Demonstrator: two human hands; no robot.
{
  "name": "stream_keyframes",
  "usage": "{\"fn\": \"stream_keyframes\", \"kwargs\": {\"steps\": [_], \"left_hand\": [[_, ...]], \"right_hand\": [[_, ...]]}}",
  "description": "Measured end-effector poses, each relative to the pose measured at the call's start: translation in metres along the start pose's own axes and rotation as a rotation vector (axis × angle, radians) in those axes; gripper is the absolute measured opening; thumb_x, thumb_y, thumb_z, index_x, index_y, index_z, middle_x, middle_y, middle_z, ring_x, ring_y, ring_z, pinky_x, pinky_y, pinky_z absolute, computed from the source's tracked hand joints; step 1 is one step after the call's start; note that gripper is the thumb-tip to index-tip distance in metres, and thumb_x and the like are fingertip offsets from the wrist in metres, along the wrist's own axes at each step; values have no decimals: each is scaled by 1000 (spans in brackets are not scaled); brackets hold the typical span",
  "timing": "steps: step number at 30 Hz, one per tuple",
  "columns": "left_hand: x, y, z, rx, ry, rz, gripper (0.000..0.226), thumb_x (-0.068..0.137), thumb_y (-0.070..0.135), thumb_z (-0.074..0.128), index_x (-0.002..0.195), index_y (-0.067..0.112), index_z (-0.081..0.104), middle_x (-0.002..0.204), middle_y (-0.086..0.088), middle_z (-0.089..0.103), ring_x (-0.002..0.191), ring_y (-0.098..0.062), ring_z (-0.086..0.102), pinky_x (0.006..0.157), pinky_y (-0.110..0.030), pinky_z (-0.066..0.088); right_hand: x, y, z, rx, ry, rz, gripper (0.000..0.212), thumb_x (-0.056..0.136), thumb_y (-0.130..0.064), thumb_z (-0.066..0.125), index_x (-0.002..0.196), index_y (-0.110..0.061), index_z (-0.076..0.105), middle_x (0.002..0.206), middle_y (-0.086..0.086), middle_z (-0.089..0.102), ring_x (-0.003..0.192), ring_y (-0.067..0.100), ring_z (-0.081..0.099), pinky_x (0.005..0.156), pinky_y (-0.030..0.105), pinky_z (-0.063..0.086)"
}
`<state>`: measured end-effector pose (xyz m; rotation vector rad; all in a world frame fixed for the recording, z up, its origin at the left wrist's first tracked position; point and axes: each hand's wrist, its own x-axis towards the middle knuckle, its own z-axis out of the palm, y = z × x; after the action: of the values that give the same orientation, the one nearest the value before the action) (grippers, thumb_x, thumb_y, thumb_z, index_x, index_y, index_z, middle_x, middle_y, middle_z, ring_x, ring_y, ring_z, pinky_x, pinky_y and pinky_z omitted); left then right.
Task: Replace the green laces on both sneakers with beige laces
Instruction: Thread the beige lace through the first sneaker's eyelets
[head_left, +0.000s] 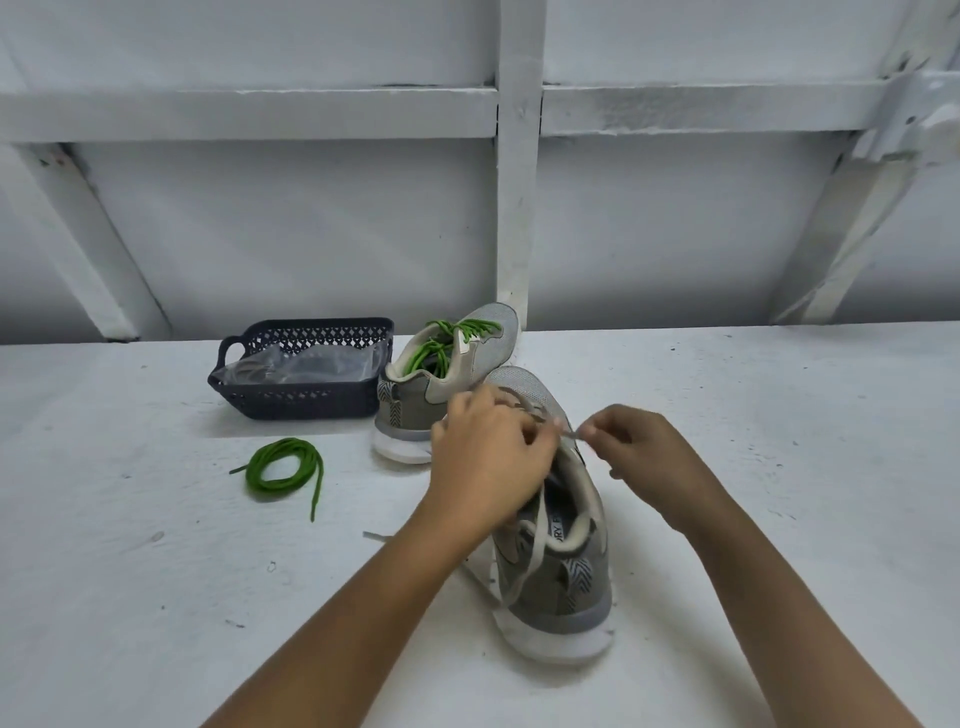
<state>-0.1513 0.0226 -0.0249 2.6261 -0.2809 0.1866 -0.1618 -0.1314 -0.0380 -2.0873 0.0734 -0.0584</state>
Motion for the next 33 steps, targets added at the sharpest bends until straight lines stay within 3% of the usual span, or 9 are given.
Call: {"fn": "stream_keyframes", "kwargs": {"steps": [3, 6, 8, 11, 16, 19, 22, 26, 33], "left_hand": [[-5, 6, 3, 77, -9, 5, 40, 89, 60, 45, 100, 32, 71, 137, 6, 39, 134, -18, 20, 106, -46, 22], [-5, 5, 6, 40, -45, -20, 36, 88, 58, 49, 98, 31, 71, 140, 8, 35, 136, -17, 15, 110, -51, 19], [-5, 4, 9, -74, -40, -44, 29, 87, 51, 54, 91, 28, 71, 138, 10, 36, 134, -15, 17, 110, -45, 21], [-5, 1, 14, -285, 1, -86, 17, 87, 38, 60, 87, 25, 71, 132, 14, 40, 131, -14, 21, 110, -34, 22], [-6, -3, 18, -413, 65, -128, 13, 86, 30, 62, 90, 24, 74, 115, 19, 38, 127, -13, 24, 98, -20, 18], [-5, -5, 19, -422, 65, -132, 12, 86, 27, 63, 90, 22, 74, 122, 14, 43, 127, -14, 25, 96, -18, 18], [-5, -5, 20, -414, 66, -132, 13, 85, 28, 64, 90, 21, 74, 121, 14, 42, 127, -14, 26, 97, -19, 19], [-5, -5, 21, -402, 64, -122, 15, 86, 32, 63, 93, 24, 73, 118, 15, 42, 127, -14, 26, 106, -27, 22], [-5, -5, 23, -349, 57, -97, 20, 88, 39, 60, 98, 26, 72, 128, 12, 43, 128, -12, 25, 109, -29, 21]], "right_hand": [[-5, 3, 0, -59, -55, -22, 15, 90, -18, 62, 77, -20, 68, 53, -17, 59, 52, -3, 50, 49, 8, 32], [-6, 4, -3, -126, -55, -27, 14, 88, -21, 65, 76, -25, 70, 75, -1, 70, 72, 19, 62, 61, 21, 41], [-6, 5, -3, -131, -43, -22, 11, 87, -20, 66, 77, -23, 71, 74, 1, 70, 70, 20, 61, 61, 24, 41], [-4, 2, -4, 44, -33, 18, 12, 86, -13, 67, 77, -20, 71, 68, -1, 65, 57, 8, 50, 53, 18, 40], [-4, -7, 2, 596, -80, 143, 10, 88, -4, 61, 83, -10, 68, 69, -2, 65, 62, 7, 56, 57, 16, 48], [-2, -8, 9, 598, -38, 142, 9, 89, -11, 62, 85, -15, 69, 74, -5, 68, 64, 4, 52, 63, 23, 37], [0, -10, 17, 719, 33, 106, 10, 88, -3, 60, 86, -8, 68, 72, 1, 66, 57, 4, 55, 54, 17, 43], [1, -7, 24, 670, 167, 29, 13, 87, 0, 62, 81, -9, 68, 72, 9, 63, 61, 14, 59, 62, 19, 53], [1, -4, 33, 579, 309, -11, 16, 85, -1, 65, 78, -15, 70, 66, 1, 67, 62, 7, 63, 67, 23, 56]]}}
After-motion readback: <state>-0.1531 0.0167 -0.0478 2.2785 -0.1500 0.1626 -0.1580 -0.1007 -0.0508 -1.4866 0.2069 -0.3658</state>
